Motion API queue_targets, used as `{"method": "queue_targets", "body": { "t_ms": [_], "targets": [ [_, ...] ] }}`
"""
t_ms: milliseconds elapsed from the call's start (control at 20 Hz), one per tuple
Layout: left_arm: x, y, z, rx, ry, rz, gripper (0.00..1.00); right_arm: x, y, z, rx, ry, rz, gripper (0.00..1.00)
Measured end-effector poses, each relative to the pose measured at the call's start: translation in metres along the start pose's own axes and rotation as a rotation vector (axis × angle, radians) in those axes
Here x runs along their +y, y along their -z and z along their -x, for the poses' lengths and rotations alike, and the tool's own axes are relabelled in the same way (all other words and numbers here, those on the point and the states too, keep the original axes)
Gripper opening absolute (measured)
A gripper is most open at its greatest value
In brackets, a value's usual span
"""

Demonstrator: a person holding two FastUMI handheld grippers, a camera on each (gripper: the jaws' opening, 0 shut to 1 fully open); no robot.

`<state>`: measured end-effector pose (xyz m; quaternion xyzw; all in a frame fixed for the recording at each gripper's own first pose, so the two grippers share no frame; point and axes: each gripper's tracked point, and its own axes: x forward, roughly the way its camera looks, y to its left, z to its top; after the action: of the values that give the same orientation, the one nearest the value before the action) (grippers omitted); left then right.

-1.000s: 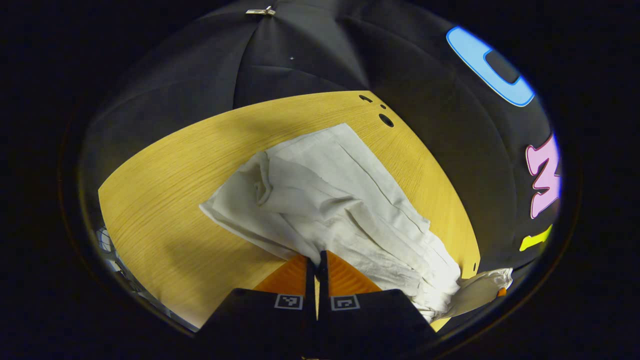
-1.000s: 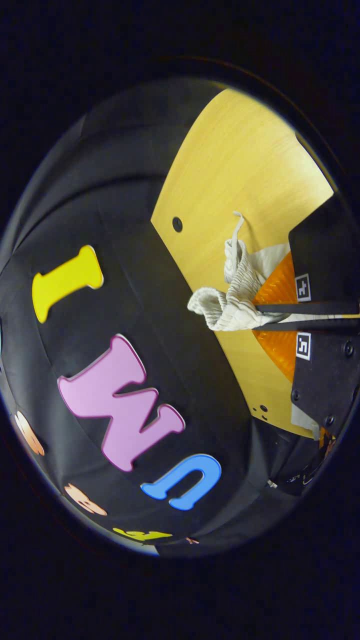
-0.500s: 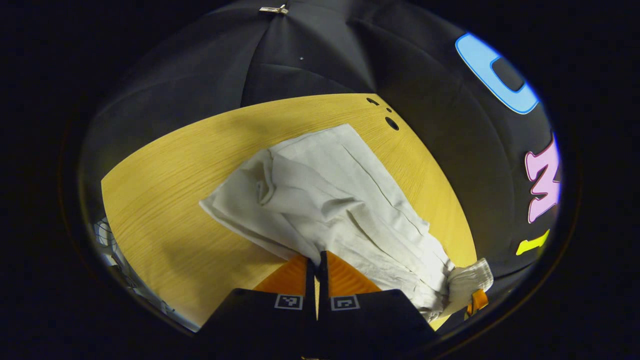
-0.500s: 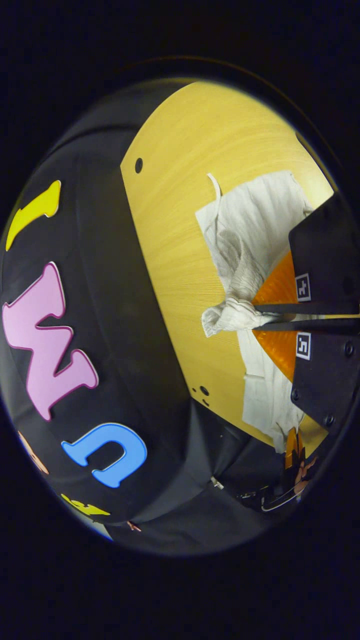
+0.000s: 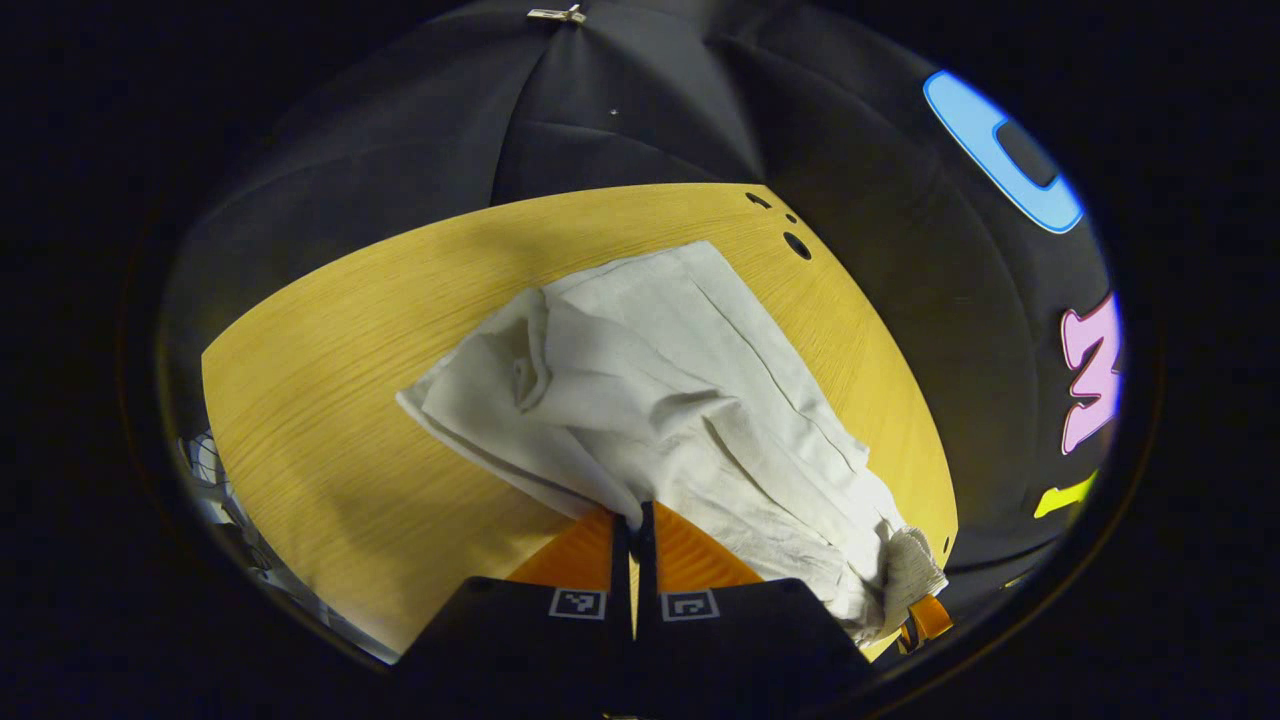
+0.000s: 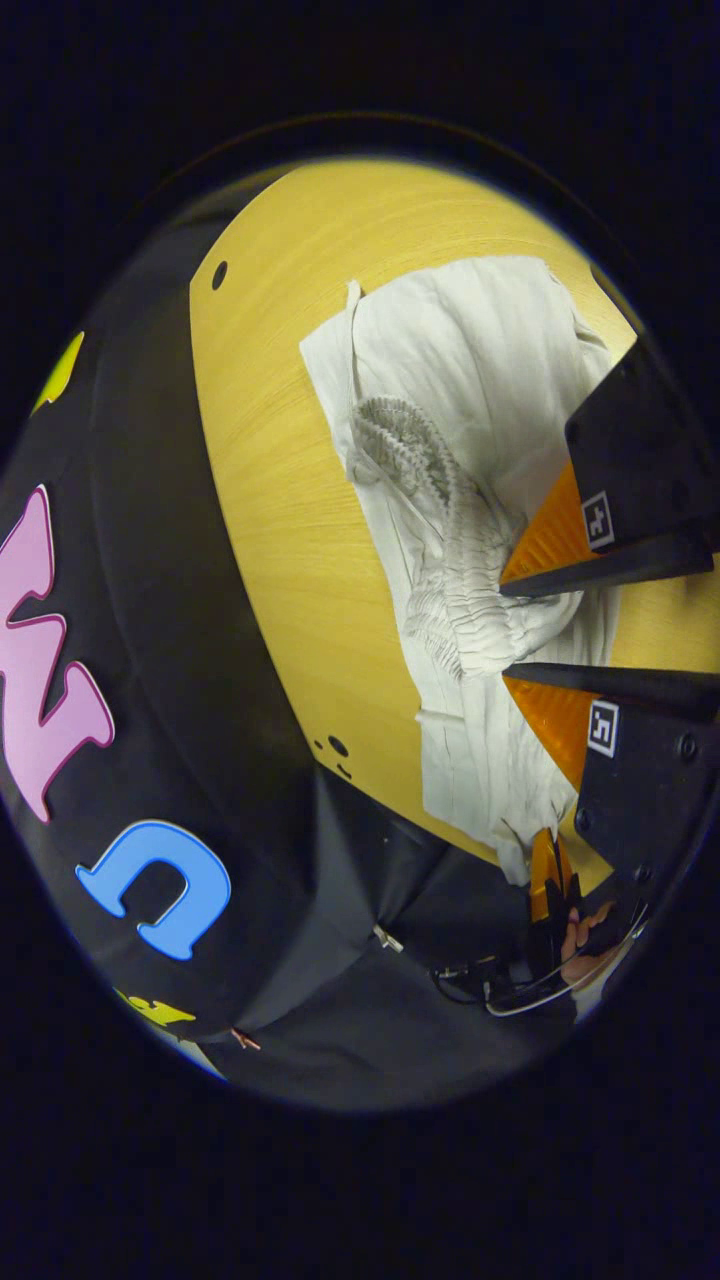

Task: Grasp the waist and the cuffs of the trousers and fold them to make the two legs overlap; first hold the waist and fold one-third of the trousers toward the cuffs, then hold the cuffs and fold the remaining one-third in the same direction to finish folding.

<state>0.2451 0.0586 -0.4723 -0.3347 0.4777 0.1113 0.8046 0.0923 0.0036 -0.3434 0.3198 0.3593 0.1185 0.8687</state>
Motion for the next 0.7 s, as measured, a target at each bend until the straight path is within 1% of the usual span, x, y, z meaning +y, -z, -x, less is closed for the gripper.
{"method": "queue_targets", "body": {
  "t_ms": [50,100,150,200,250,350,500,600,700],
  "targets": [
    [0.0,0.001,0.0,-0.004,0.001,0.009,0.06,0.01,-0.006,0.009,0.007,-0.049,0.007,0.43],
    [0.0,-0.001,0.0,-0.009,0.005,0.02,0.06,0.022,-0.01,0.018,0.016,-0.109,0.004,0.45],
    [0.001,-0.003,0.0,-0.015,0.009,0.034,0.06,0.031,-0.012,0.025,0.031,-0.15,-0.005,0.36],
    [0.001,-0.005,0.002,-0.02,0.014,0.049,0.06,0.034,-0.011,0.033,0.043,-0.154,-0.004,0.47],
    [0.001,-0.007,0.004,-0.027,0.02,0.066,0.06,0.03,-0.011,0.041,0.046,-0.14,0.005,0.49],
    [-0.001,-0.011,0.004,-0.04,0.038,0.103,0.06,0.019,-0.006,0.051,0.048,-0.114,0.009,0.49],
    [-0.012,-0.026,0.019,-0.092,0.112,0.131,0.06,-0.001,-0.004,0.073,0.059,-0.082,0.018,0.49],
    [-0.025,-0.047,0.033,-0.149,0.153,0.116,0.06,-0.013,-0.007,0.088,0.062,-0.067,0.013,0.49],
    [-0.048,-0.059,0.04,-0.189,0.18,0.078,0.06,-0.025,-0.014,0.103,0.051,-0.052,-0.004,0.49]
  ]
}}
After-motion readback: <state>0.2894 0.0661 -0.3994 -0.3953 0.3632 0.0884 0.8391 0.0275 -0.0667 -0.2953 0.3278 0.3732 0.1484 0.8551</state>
